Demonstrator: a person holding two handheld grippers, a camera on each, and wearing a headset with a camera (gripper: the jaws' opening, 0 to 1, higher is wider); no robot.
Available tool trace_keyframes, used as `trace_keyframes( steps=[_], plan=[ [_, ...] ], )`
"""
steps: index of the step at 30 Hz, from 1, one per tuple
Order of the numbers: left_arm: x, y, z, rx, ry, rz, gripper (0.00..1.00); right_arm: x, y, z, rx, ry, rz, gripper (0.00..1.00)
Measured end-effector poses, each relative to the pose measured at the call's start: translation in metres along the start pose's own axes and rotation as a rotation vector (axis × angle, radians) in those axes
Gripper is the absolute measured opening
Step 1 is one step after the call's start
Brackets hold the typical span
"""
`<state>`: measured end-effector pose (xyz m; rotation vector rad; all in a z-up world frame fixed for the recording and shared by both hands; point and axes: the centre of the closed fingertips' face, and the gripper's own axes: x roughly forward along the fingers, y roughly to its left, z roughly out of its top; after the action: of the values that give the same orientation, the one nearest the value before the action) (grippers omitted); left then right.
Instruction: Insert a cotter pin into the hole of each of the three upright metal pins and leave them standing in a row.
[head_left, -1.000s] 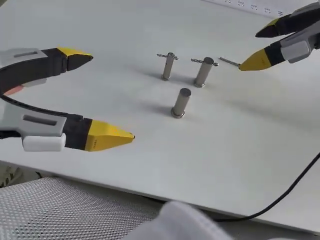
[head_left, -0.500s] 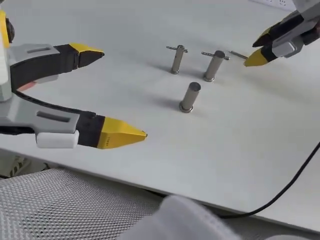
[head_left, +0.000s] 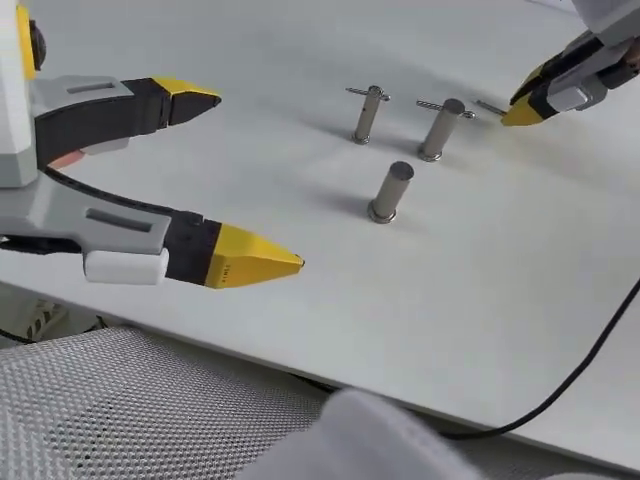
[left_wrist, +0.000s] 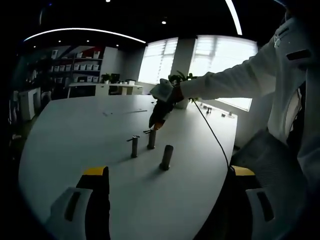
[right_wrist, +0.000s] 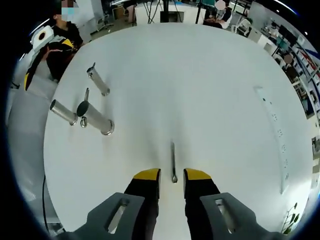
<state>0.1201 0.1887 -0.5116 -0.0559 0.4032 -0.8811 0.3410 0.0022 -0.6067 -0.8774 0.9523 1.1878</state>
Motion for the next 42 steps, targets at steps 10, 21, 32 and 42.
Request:
trace_keyframes(
  steps=[10,21,32,42],
  plan=[
    [-0.002,0.001,-0.002,-0.006,0.003,0.004,0.99,-0.001,0.012,-0.001,-0.036,0.025,0.022,0.0],
    [-0.002,0.0,-0.005,-0.005,0.021,0.009,0.95,-0.004,0.013,0.0,-0.112,0.037,0.007,0.0],
    [0.001,0.0,-0.008,-0.002,0.051,0.004,0.93,-0.004,0.003,-0.001,-0.143,0.024,-0.057,0.0],
    [0.006,0.001,0.002,0.03,0.073,0.004,0.91,-0.032,-0.001,0.022,-0.157,-0.128,-0.144,0.0]
  ],
)
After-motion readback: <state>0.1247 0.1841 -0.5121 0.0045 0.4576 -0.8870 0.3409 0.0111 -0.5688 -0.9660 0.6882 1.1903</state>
